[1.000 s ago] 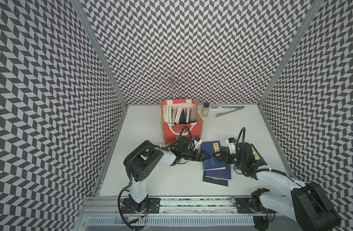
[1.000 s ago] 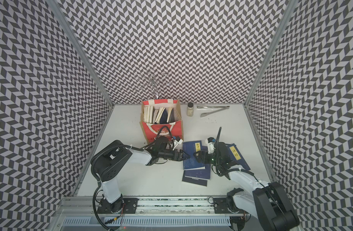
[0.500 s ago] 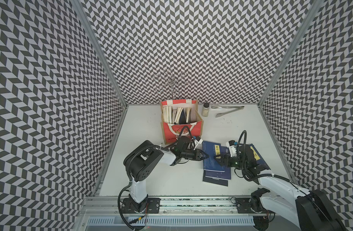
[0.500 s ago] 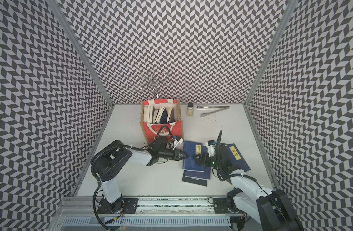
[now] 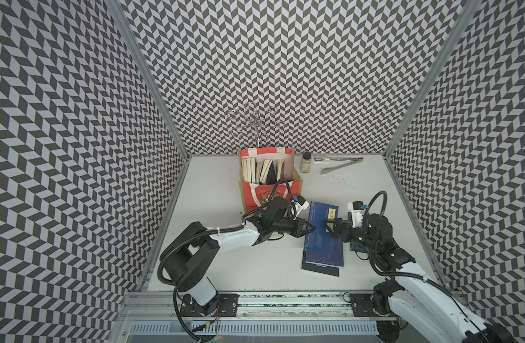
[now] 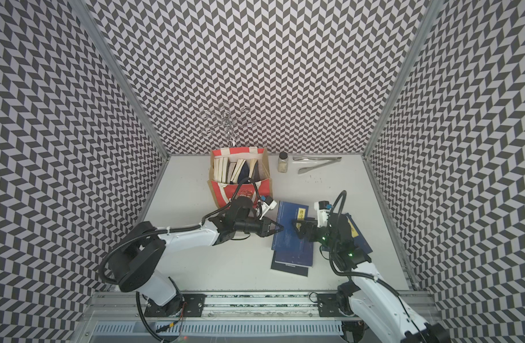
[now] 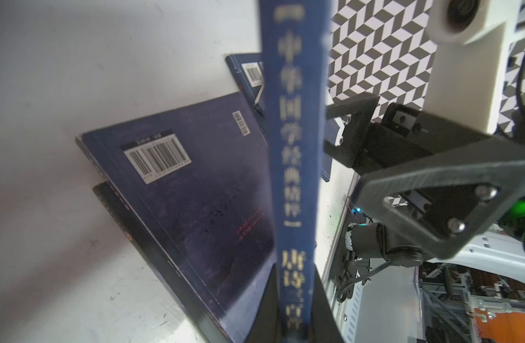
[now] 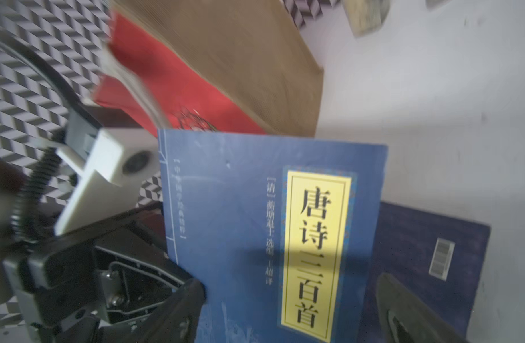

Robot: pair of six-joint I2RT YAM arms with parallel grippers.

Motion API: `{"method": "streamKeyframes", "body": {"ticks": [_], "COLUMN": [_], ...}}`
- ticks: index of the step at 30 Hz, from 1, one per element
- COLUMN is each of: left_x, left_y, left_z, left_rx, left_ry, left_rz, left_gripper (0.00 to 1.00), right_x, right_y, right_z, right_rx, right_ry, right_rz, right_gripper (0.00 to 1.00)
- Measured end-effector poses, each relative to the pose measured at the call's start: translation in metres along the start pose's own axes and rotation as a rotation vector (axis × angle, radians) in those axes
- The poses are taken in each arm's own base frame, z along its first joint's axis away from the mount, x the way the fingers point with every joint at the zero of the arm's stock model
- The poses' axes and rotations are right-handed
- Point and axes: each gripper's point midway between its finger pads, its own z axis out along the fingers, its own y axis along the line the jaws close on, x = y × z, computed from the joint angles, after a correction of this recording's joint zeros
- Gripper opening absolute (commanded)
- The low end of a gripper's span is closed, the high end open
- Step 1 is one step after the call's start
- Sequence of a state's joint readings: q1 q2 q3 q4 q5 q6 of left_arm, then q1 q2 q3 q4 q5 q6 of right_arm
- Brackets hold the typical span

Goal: Put the books into the canvas bag
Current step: Pick up the book from the book.

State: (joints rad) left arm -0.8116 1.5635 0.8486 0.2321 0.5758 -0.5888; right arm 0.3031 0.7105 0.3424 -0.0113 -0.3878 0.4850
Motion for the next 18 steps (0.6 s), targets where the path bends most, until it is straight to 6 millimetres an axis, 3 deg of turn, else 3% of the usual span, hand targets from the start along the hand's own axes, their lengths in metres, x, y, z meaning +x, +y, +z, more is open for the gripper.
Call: {"method": "streamKeyframes", "body": {"ticks": [4,7,14,18], "left_x": [-0.028,-0.048,-0.089,-0.096], "left_y": [-0.023,-0.04,-0.082,-0.092], "left_z": [-0.031,-0.055,-0.125,-0.145], "left_rx": [-0.041,-0.061,-0.077,-0.062], "left_ry": [-0.1,-0.191,-0.482,-0.573], "left_rz": [0.065,0.113,0.216,0.254], "left_gripper": [0.0,0.0,0.0,0.0], "right_x": [-0.03,-0.04,-0.042,-0.04], "right_y": [0.025,0.039,0.069,0.08], "right_z": [-0.023,-0.032,-0.035,-0.029], "right_rx": [-0.071,-0.126,-0.309,-0.398], "right_ry": [-0.143,-0.187,-0.195,-0.161], "right_rz": [-0.056,-0.081,-0.07,-0.038], "right_gripper": [0.99,1.0,1.0,0.99]}}
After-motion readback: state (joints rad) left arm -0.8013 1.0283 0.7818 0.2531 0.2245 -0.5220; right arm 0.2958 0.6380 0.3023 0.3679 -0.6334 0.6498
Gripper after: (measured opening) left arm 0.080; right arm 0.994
